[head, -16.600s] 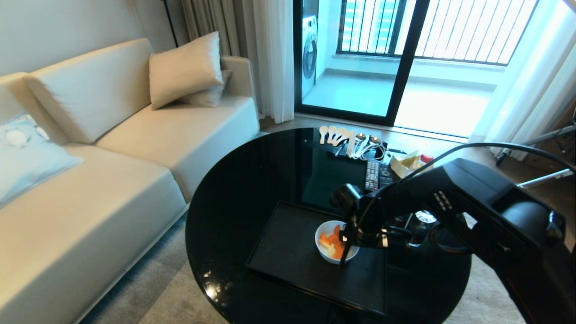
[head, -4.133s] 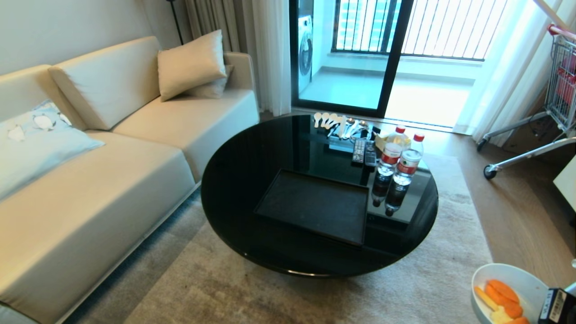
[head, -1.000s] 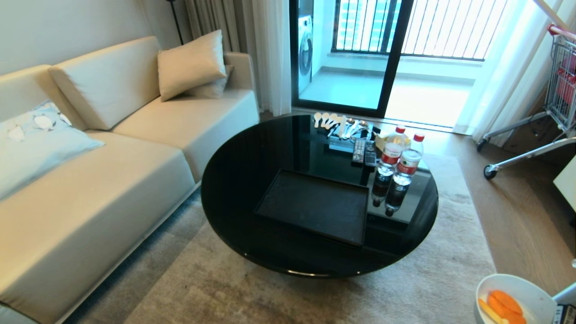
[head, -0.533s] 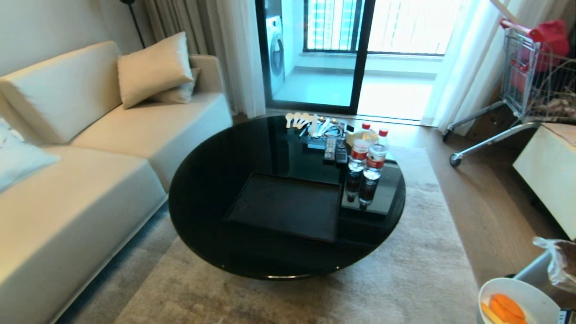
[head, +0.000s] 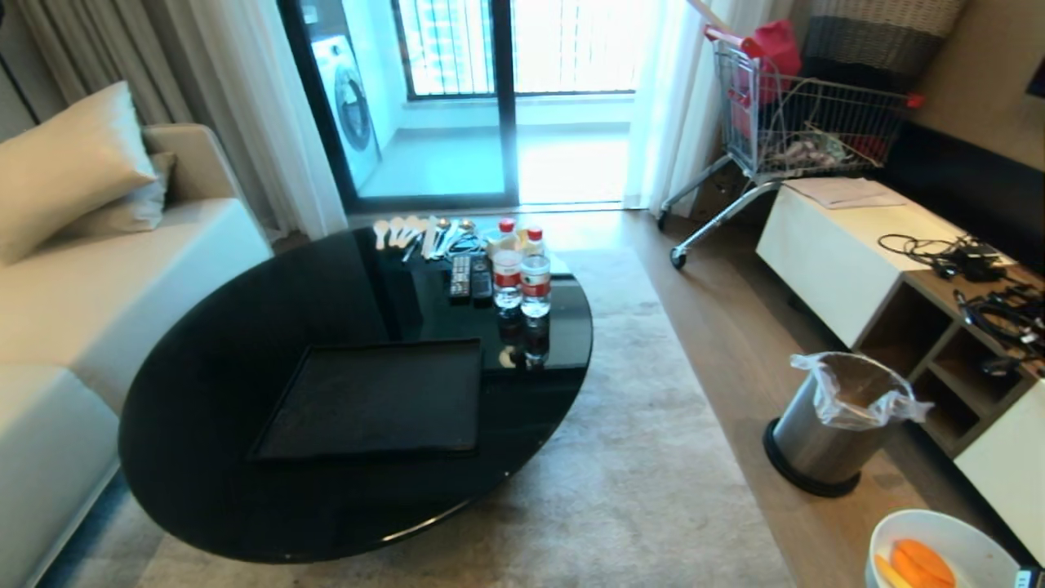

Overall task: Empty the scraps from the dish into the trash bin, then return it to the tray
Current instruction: Move the bowl over the trash can

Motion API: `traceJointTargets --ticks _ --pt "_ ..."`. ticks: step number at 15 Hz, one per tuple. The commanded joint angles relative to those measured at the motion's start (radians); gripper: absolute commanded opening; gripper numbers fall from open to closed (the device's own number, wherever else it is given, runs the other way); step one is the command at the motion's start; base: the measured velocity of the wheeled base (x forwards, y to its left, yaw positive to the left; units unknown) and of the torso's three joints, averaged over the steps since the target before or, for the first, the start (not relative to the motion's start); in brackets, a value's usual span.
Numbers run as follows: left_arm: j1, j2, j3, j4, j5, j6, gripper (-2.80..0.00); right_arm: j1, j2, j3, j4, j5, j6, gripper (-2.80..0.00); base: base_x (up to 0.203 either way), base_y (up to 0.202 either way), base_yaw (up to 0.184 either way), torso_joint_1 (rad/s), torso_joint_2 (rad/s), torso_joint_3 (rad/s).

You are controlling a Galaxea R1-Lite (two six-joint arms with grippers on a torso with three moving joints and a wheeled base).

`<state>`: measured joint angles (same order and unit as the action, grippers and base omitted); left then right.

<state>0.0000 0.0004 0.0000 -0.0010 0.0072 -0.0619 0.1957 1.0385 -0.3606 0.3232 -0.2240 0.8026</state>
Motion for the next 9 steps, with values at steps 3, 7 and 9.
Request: traceJointTargets --ticks 3,7,9 --pt "0.0 0.0 0.0 -0.001 0.0 -0.001 -2.8 0.001 0.002 0.0 0.002 -0.001 0.004 -2.8 0.0 0.008 -0.167 0.004 0.0 0.001" --pt "0.0 0.0 0.0 -0.001 0.0 -0.001 -2.8 0.001 0.002 0.002 0.002 -0.001 0.01 -2.8 0.001 0.011 -0.168 0.0 0.0 0.004" --pt "0.0 0.0 0.0 -0.001 0.0 -0.001 -2.8 0.001 0.002 0.002 0.002 -0.001 0.01 -2.8 0.001 0.011 -0.166 0.003 0.0 0.002"
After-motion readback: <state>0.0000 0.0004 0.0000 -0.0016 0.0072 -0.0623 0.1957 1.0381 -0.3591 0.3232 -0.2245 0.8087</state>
